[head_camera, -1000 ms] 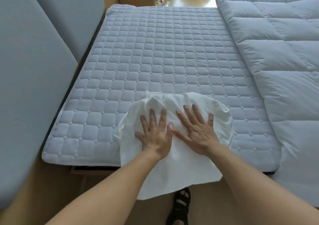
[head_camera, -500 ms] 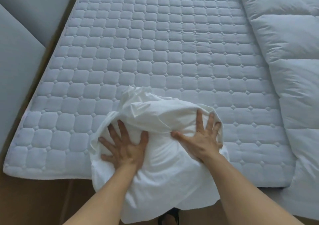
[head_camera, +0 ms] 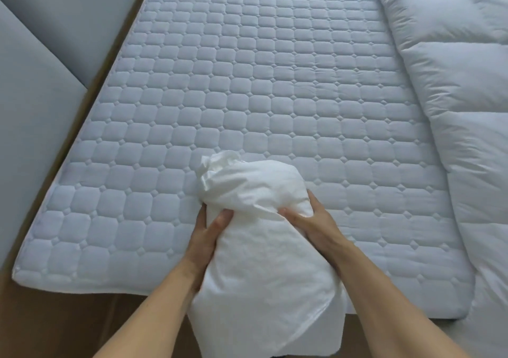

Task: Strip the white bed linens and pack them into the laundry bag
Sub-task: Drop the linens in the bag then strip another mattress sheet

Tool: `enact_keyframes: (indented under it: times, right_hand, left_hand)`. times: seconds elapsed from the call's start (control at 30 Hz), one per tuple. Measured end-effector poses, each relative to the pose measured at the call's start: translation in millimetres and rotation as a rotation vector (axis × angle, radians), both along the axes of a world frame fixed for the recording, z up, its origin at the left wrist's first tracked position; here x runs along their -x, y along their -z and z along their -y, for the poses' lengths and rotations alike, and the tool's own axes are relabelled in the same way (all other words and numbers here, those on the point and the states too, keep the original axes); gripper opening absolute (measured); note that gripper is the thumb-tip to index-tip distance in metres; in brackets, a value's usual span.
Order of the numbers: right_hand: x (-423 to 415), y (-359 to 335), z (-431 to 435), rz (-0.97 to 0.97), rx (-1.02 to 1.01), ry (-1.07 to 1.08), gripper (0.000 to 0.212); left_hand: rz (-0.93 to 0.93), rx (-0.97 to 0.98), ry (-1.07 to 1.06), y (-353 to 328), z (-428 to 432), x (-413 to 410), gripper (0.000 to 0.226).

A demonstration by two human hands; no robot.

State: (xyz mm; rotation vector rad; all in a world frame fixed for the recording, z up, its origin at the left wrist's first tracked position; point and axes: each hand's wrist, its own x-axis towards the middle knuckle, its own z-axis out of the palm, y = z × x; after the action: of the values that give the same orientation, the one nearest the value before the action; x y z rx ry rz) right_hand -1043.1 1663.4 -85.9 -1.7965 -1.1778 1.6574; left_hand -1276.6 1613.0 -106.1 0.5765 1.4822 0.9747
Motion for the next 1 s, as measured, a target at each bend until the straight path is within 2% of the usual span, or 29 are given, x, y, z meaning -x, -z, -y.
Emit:
enact_keyframes:
  times: [0.07,0.2,0.3,0.37,0.43,0.47,0.53,0.6,0.63,0.7,0.73,0.8,0.87,1.0]
  right_hand:
    - [0,-13,-8,-0.089,-0.072,0.009,0.095]
    - [-17,-50,-54,-0.108,-0.261,0.021,0.110]
    - [-21,-60,-85,0.049,-0.332,-0.019,0.119]
    - [-14,-46,-88,0.262,-0.274,-0.106,0.126]
    - [-9,-24,-85,0.340,-0.210,-0.112,0.127]
    - [-9,-15,-86,0.333,-0.194,-0.088,0.127]
    - [-9,-8,-90,0.357,-0.180,-0.068,0.128]
    - [-5,-8,-88,0.411,-0.212,-0.070,0.127]
    - [-1,-10,-86,0.434,-0.230,-0.064,0.126]
    - [8,-13,-78,0.461,-0.245,-0.042,0.126]
    - [10,-15,-74,0.471,-0.249,-0.028,0.127]
    - [10,-17,-66,0.491,-0.258,-0.008,0.127]
    - [6,-16,-60,0.505,-0.288,-0.024,0.124]
    - [5,-11,-61,0.517,-0.281,-0.091,0.120]
  left_hand:
    - [0.085,-0.051,-0.006,-6,-8,-9,0.089]
    - [0.105,-0.161,0.045,-23,-64,-19,0.080]
    - [0.188,-0.109,0.072,-17,-93,-33,0.061]
    - [0.054,-0.046,0.034,-4,-88,-39,0.060]
    - [-0.085,0.086,0.055,1,-83,-37,0.072]
    - [-0.203,0.126,0.133,-1,-87,-30,0.073]
    - [-0.589,0.195,0.304,-15,-103,-13,0.068]
    - [-0.918,0.101,0.235,-42,-115,-7,0.070]
    - [-0.963,-0.035,0.165,-57,-117,-14,0.075]
    - [-0.889,-0.235,0.202,-79,-118,-43,0.083]
    - [-0.827,-0.224,0.276,-82,-116,-60,0.085]
    - [-0.781,-0.031,0.388,-75,-116,-80,0.077]
    - [-0.755,0.076,0.308,-64,-124,-77,0.070]
    - [-0.616,0.189,0.203,-49,-123,-64,0.087]
